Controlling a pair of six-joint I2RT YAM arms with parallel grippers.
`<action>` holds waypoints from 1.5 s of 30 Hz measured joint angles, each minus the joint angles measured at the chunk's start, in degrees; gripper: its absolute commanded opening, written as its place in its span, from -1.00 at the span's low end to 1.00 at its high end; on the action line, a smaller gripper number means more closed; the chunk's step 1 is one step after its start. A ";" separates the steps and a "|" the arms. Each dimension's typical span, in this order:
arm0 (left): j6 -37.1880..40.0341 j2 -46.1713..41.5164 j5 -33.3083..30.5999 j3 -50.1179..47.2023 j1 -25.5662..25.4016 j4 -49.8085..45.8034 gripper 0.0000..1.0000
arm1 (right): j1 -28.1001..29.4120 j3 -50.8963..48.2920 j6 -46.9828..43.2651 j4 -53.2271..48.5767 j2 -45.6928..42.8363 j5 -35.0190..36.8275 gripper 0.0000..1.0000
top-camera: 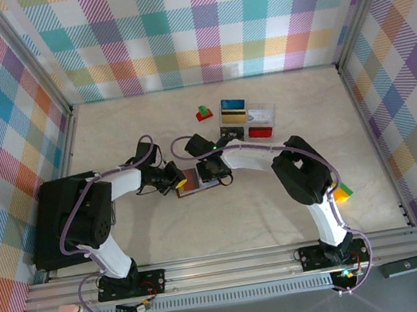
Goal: Take the credit cards out of the card holder
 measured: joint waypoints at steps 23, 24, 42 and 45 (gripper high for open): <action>1.55 0.83 2.16 3.63 0.00 -4.11 -0.63 | -3.98 -8.46 1.55 12.17 -9.88 -9.81 -0.25; 1.55 1.05 2.19 3.69 0.02 -4.15 -0.64 | -3.98 -8.46 1.29 12.41 -9.88 -10.47 -0.26; 1.31 -9.49 1.16 -1.73 14.19 -5.49 -0.43 | 4.61 12.63 -10.12 -1.44 5.07 -8.74 -0.15; 1.27 -9.79 1.05 -3.19 16.13 -5.73 -0.39 | 6.21 16.15 -11.74 -4.37 8.04 -7.63 -0.10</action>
